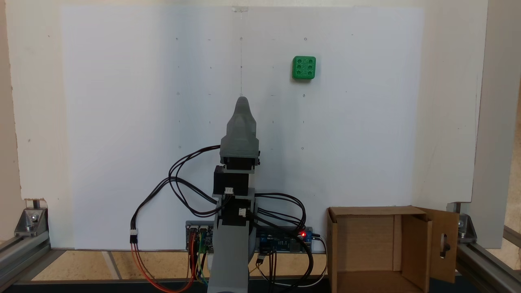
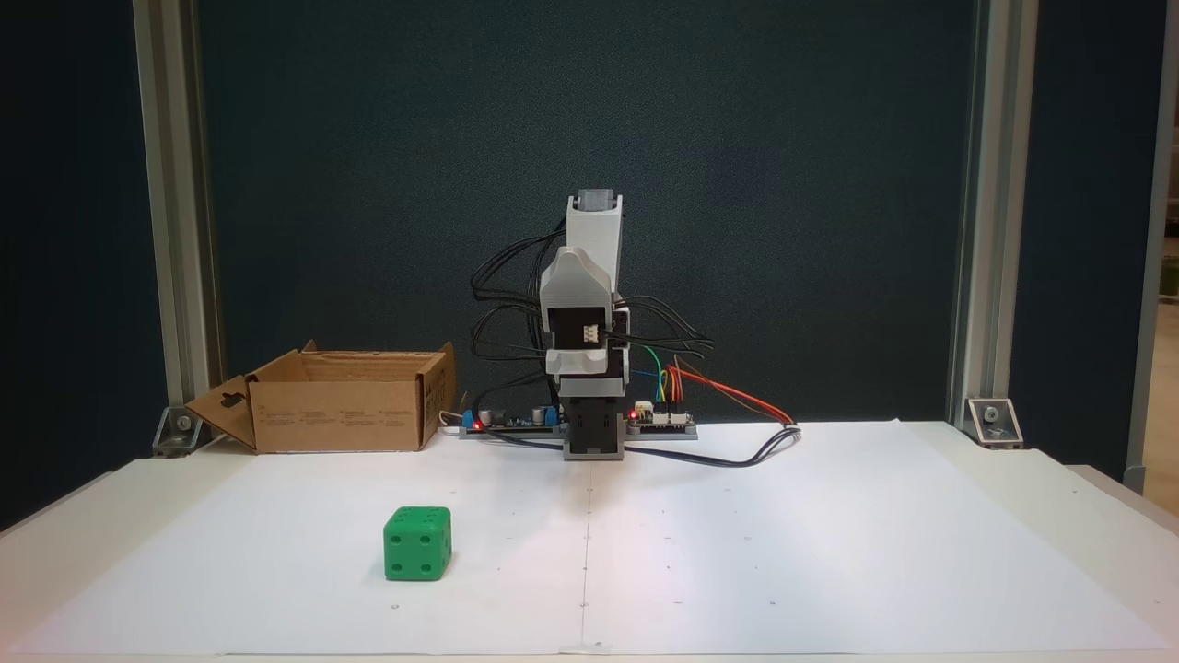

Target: Grasp a green dice and put it in the bin.

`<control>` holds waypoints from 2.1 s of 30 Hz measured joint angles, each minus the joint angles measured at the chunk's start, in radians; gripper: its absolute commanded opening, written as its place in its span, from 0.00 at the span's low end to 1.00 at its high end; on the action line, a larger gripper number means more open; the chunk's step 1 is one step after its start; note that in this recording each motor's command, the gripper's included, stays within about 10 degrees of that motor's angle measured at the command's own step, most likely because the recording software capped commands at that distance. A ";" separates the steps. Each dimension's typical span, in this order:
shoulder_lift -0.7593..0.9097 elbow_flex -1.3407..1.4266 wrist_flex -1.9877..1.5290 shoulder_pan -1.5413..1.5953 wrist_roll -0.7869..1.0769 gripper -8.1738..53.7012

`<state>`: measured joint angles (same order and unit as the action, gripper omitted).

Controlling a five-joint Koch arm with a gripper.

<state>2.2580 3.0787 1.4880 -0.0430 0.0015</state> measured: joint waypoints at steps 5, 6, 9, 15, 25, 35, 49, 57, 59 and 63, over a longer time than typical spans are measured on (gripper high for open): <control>0.000 0.000 0.000 0.000 0.000 0.84; 0.000 0.000 0.000 0.000 0.000 0.83; 0.000 -0.002 -0.049 -0.002 0.000 0.83; 0.000 -0.060 -0.374 -0.063 0.002 0.83; 0.000 -0.284 -0.974 -0.247 0.002 0.83; -0.002 -0.894 -1.629 -0.255 0.002 0.83; -0.448 -1.473 -2.496 -0.360 0.187 0.89; -0.623 -1.634 -2.786 -0.431 0.367 0.89; -0.657 -1.681 -2.786 -0.437 0.391 0.89; -0.732 -1.779 -2.786 -0.436 0.419 0.89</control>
<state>1.5263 1.2993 -1.2977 -0.4786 0.4203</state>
